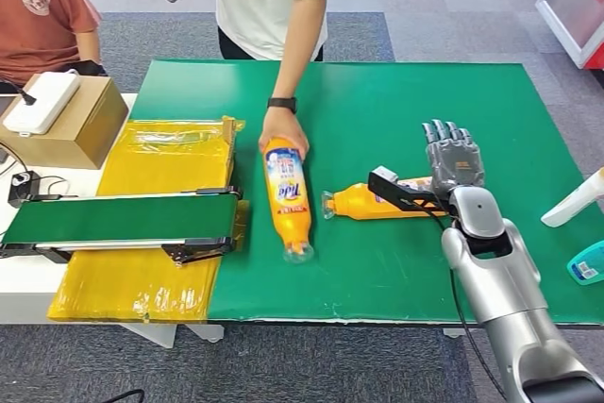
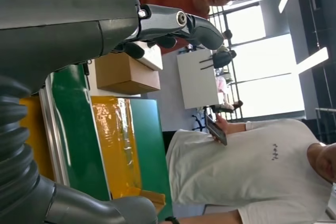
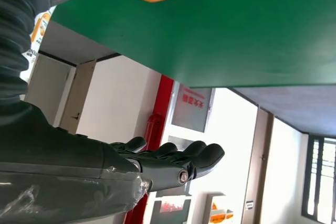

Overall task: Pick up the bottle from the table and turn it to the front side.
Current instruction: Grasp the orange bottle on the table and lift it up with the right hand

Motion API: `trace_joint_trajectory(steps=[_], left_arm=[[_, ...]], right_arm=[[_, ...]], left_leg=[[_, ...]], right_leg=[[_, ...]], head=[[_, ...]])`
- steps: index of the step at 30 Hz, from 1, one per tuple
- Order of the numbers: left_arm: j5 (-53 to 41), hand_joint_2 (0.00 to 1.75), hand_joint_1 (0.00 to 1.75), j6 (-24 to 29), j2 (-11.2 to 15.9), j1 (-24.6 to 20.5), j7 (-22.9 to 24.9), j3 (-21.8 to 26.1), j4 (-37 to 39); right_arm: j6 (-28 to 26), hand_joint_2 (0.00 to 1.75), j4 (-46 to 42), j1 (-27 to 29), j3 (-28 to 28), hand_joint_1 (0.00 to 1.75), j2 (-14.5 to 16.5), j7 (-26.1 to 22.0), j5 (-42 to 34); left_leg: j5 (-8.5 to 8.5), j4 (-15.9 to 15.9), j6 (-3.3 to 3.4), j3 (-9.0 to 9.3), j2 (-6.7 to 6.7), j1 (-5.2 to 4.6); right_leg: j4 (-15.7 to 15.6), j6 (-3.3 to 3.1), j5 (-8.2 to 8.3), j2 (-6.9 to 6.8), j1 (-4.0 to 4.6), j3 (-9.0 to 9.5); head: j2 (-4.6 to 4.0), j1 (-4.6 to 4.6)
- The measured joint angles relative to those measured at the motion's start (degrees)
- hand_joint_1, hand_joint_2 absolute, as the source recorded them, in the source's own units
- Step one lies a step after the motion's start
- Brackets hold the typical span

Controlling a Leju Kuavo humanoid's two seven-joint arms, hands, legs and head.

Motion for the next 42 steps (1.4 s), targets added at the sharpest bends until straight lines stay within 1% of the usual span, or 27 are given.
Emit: trace_joint_trajectory(steps=[6,16,23,29,36,42], left_arm=[[0.0,1.75,0.0,1.5,0.8,-0.1,-0.3,-1.1,0.0],[0.0,1.75,0.0,1.5,1.0,-0.1,-0.7,-1.6,-0.3],[-0.1,1.75,0.0,1.4,1.1,-0.1,-0.9,-1.9,-0.6],[-0.2,1.75,0.0,1.4,1.1,-0.1,-1.0,-2.4,-1.0],[-0.3,1.75,0.0,1.5,1.5,-0.1,-1.3,-3.1,-1.3],[-0.3,1.75,0.0,1.5,1.7,-0.1,-1.5,-3.9,-1.3]], right_arm=[[0.0,1.75,6.6,-1.4,0.1,0.0,0.2,0.0,2.1],[1.7,1.75,12.4,-2.6,-0.3,0.0,0.3,-0.3,2.7],[1.7,1.75,15.8,-3.2,-0.8,0.0,0.3,-0.1,2.7],[1.5,1.75,18.7,-4.1,-0.8,0.0,0.5,-0.9,3.1],[0.6,1.75,22.9,-6.6,-0.6,0.0,1.4,-2.9,4.4],[0.6,1.75,26.0,-8.9,0.2,0.0,2.5,-3.4,5.2]], left_leg=[[0.01,0.0,0.0,0.0,0.0,0.0],[0.0,0.0,0.0,0.0,0.0,0.0],[0.0,0.0,0.0,0.0,0.0,0.0],[0.01,0.0,0.0,0.0,0.0,0.0],[0.01,0.0,-0.01,0.0,0.0,0.0],[0.02,0.0,-0.01,0.01,0.0,0.0]], right_leg=[[0.0,0.0,0.01,0.0,0.0,0.0],[0.0,0.0,0.0,0.0,0.0,-0.01],[0.0,0.0,0.0,0.0,0.0,0.0],[0.0,0.0,0.0,0.0,0.0,0.0],[0.0,0.0,0.01,0.01,0.0,0.0],[0.0,0.0,0.01,0.01,0.0,0.0]], head=[[0.0,0.0],[0.0,0.01],[0.0,0.01],[0.0,0.0],[0.0,-0.01],[0.0,0.0]])
